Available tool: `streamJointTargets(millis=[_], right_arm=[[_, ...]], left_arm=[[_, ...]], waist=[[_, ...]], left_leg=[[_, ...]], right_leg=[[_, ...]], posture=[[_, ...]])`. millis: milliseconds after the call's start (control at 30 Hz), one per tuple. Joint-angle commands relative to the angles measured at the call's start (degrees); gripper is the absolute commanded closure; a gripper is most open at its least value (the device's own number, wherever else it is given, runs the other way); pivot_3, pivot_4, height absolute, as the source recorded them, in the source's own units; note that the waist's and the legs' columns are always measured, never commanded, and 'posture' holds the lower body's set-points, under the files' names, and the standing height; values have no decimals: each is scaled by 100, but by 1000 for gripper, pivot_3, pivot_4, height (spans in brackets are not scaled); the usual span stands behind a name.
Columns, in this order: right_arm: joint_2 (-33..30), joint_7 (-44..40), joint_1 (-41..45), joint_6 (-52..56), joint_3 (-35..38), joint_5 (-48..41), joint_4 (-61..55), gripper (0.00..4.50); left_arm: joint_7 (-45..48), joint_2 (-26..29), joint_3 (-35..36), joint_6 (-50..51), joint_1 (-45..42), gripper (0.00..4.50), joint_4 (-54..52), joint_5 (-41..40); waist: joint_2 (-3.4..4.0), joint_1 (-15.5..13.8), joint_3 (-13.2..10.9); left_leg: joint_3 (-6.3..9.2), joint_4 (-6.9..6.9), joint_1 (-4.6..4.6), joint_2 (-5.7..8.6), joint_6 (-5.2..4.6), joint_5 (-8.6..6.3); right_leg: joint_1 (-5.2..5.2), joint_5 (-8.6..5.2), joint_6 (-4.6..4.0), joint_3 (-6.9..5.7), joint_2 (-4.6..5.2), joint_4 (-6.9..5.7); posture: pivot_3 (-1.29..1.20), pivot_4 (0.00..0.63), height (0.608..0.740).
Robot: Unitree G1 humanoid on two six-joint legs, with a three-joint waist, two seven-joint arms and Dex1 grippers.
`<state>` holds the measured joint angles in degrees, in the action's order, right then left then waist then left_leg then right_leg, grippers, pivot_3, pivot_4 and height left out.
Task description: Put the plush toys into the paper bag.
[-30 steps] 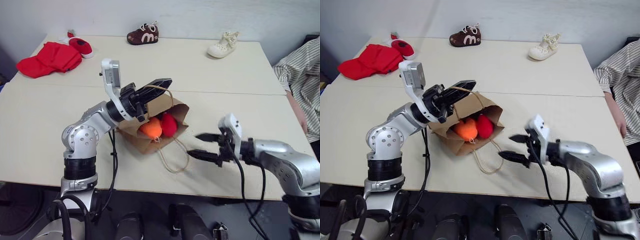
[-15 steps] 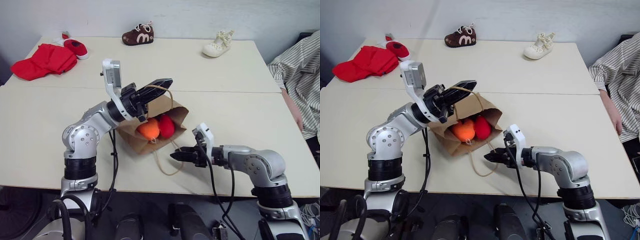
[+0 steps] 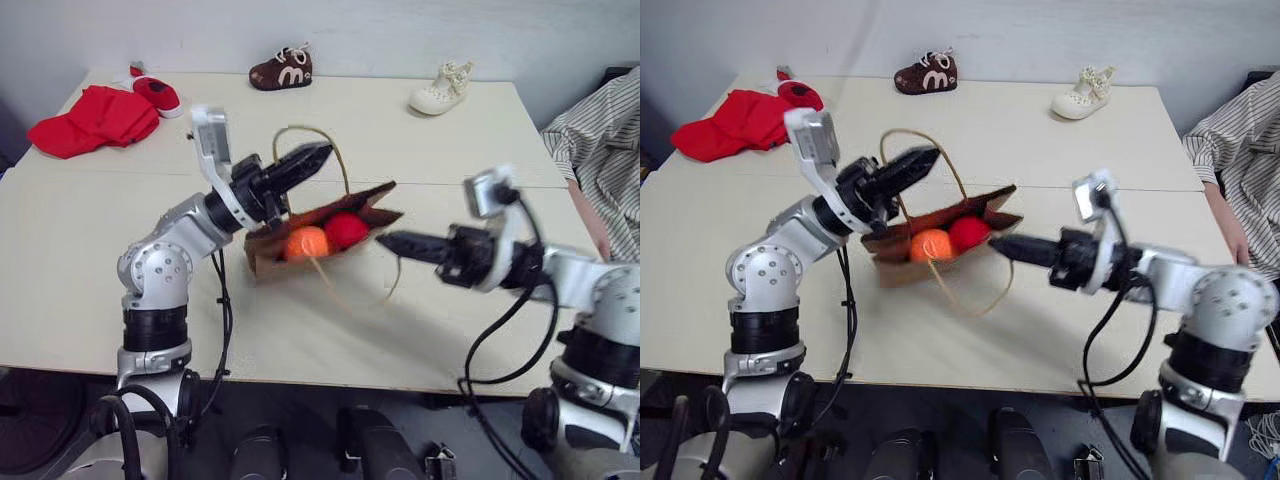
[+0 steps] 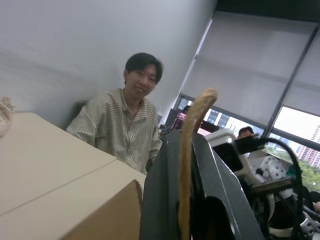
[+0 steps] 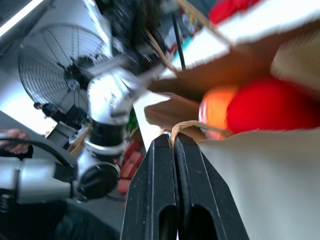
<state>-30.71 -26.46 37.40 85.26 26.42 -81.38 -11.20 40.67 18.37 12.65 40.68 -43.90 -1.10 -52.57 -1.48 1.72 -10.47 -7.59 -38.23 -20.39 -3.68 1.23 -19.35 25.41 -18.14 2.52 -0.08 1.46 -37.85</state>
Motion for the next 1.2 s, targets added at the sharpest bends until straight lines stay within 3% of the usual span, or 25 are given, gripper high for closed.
streamJointTargets(millis=[33, 167, 233, 333, 567, 700, 867, 1067, 1200], right_arm=[[-154, 291, -12, -188, -43, -408, 143, 4474], [-43, 696, -57, -520, -179, -319, 467, 4474], [44, 820, -58, -846, -129, -182, 585, 4500], [-191, 704, -114, -720, -185, -615, 576, 3900], [-1219, 169, -758, -698, 184, -1252, 493, 1563], [-1502, 52, -1252, -871, 327, -1480, 475, 172], [-1411, -414, -2030, -1562, 390, -625, -10, 76], [-1375, -1137, -2708, -2190, -108, 375, -550, 76], [-1234, -1460, -2884, -3014, -598, 1412, -902, 76]], left_arm=[[141, 25, 8, -261, -82, 4500, 95, 138], [323, 81, -263, -347, 58, 4500, 125, 422], [362, 142, -357, -342, 133, 4128, 160, 565], [448, 274, -319, -343, 195, 3382, 121, 633], [1188, 1507, -170, -118, 454, 1192, -71, 653], [1745, 2150, -235, -215, 594, 6, 71, 853], [2177, 2519, -225, -579, 779, 0, 472, 1240], [2243, 2511, -146, -383, 848, 0, 730, 1193], [2109, 2519, -299, -700, 1018, 0, 789, 1638]], waist=[[0, 2, 0], [0, -2, 0], [0, 0, 0], [1, -1, 0], [1, -2, -1], [0, -4, 0], [1, -6, 0], [0, -4, -1], [0, 6, -1]], left_leg=[[0, 2, -1, 0, 0, 0], [-3, 3, -6, 0, 0, 0], [-3, 2, -5, -1, 0, 0], [-6, 1, -6, -2, 0, 0], [-6, 6, -11, -4, -1, 0], [-6, 5, -11, -3, -3, -1], [-6, 6, -9, -3, -3, -1], [-5, 5, -12, -3, -5, -3], [-9, 6, -5, -3, -5, -3]], right_leg=[[0, 0, 0, 0, 0, 1], [5, 0, 1, 2, 2, 2], [4, 1, 3, 1, 2, 3], [6, 3, 5, 3, 2, 1], [11, 2, 5, 2, 2, 8], [10, 2, 5, 2, 2, 10], [8, 3, 6, 3, 2, 10], [9, 5, 11, 3, 3, 14], [8, 6, 11, 6, 2, 11]], posture=[[0, 150, 740], [0, 150, 740], [0, 150, 740], [0, 150, 740], [0, 150, 740], [0, 150, 740], [0, 150, 740], [0, 150, 740], [0, 150, 740]])
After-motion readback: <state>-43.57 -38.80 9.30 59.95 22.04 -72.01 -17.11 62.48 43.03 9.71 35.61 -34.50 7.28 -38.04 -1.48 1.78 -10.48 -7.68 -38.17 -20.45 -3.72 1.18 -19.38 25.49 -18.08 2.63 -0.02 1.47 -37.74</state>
